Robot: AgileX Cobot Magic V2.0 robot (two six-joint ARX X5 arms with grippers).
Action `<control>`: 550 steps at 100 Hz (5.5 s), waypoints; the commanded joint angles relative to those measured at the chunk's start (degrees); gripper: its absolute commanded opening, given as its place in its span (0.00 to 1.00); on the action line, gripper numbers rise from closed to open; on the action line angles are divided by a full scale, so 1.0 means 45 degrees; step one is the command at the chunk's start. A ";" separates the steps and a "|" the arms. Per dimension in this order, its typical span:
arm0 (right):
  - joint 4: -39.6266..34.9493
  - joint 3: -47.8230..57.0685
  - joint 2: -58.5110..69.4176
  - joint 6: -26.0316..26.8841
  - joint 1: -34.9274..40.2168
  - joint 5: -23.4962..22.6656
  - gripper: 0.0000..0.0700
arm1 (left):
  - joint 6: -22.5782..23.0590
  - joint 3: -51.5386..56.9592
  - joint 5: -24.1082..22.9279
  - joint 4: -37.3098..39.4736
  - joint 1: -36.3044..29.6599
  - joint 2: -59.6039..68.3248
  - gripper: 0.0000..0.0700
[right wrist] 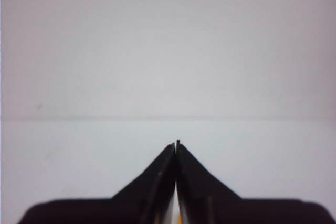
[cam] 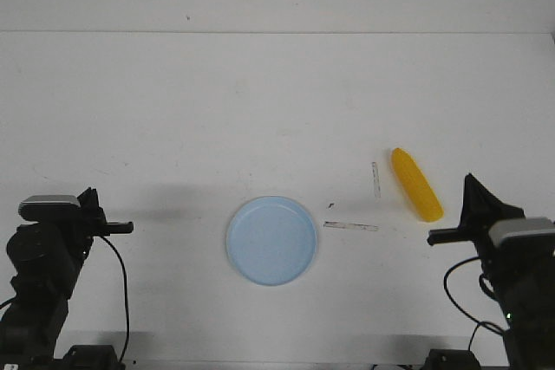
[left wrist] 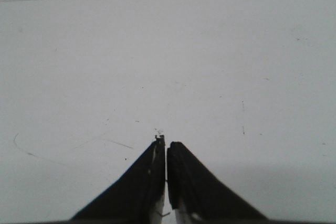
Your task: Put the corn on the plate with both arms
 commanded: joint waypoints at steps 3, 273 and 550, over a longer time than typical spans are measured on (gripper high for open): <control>-0.1277 0.2074 0.2079 -0.0500 -0.0015 -0.0063 0.12 | -0.0117 0.0121 -0.0039 0.0126 -0.0189 0.0049 0.00; -0.3298 0.5066 1.0588 0.2837 0.9272 0.0763 0.19 | -0.0097 0.0121 -0.0034 -0.0024 -0.0495 0.0311 0.00; -0.3138 0.4770 1.1084 -0.0869 0.1656 0.3109 0.01 | -0.0102 0.0121 -0.0034 -0.0034 -0.0826 0.0296 0.00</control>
